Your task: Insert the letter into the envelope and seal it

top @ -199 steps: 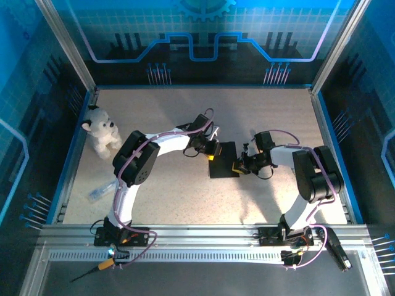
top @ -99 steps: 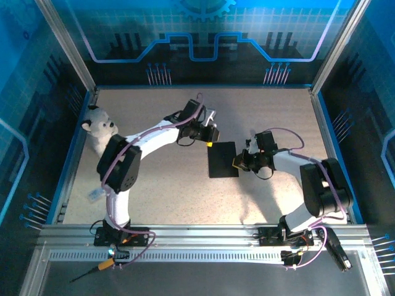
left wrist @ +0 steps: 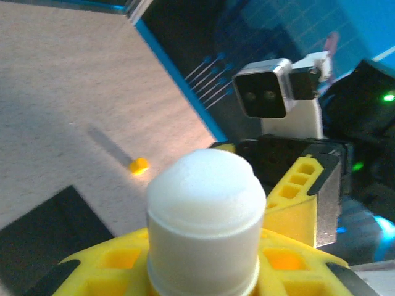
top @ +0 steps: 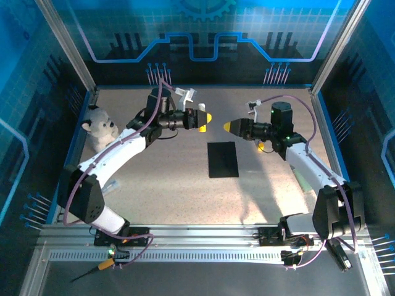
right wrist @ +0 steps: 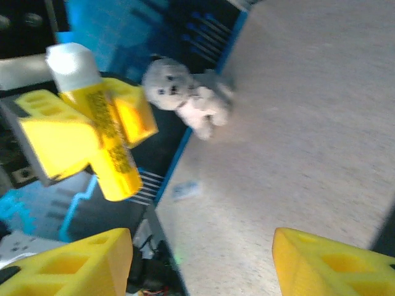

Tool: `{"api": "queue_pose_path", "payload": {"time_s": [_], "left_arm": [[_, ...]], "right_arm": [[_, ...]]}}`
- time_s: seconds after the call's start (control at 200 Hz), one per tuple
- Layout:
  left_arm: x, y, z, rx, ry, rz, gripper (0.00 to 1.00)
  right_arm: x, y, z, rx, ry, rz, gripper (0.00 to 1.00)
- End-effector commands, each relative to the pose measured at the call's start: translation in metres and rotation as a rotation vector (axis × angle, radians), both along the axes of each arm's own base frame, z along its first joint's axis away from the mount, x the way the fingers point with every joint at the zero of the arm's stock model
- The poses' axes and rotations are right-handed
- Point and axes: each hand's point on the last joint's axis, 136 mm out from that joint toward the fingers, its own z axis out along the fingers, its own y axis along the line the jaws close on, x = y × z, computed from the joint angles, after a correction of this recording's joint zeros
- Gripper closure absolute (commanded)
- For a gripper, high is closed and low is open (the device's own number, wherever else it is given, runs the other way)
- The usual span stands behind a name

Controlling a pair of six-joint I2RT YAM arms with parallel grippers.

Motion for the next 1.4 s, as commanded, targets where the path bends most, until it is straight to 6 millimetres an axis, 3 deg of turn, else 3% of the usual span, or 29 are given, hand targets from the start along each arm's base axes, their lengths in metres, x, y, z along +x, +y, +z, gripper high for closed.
{"api": "queue_pose_path", "payload": {"time_s": [0.0, 0.21, 0.5, 0.81, 1.066, 1.221, 1.396], "left_arm": [[-0.012, -0.004, 0.035, -0.156, 0.007, -0.031, 1.00], [-0.008, 0.001, 0.048, -0.239, 0.025, 0.017, 1.00], [0.000, 0.005, 0.057, -0.301, 0.035, 0.044, 1.00], [0.003, 0.006, 0.049, -0.295, 0.057, 0.054, 1.00], [0.004, 0.007, 0.045, -0.289, 0.063, 0.065, 1.00], [0.006, 0.007, 0.047, -0.293, 0.057, 0.071, 1.00], [0.010, 0.005, 0.044, -0.292, 0.068, 0.072, 1.00]], "right_arm": [[-0.015, 0.026, 0.042, 0.090, -0.104, 0.157, 0.37], [-0.027, 0.055, 0.060, 0.109, -0.158, 0.253, 0.38], [-0.035, 0.079, 0.058, 0.114, -0.135, 0.317, 0.41], [-0.031, 0.084, 0.065, 0.144, -0.160, 0.324, 0.49], [-0.029, 0.088, 0.063, 0.155, -0.143, 0.335, 0.63], [-0.029, 0.089, 0.060, 0.153, -0.129, 0.335, 0.64], [-0.028, 0.090, 0.059, 0.148, -0.123, 0.328, 0.80]]}}
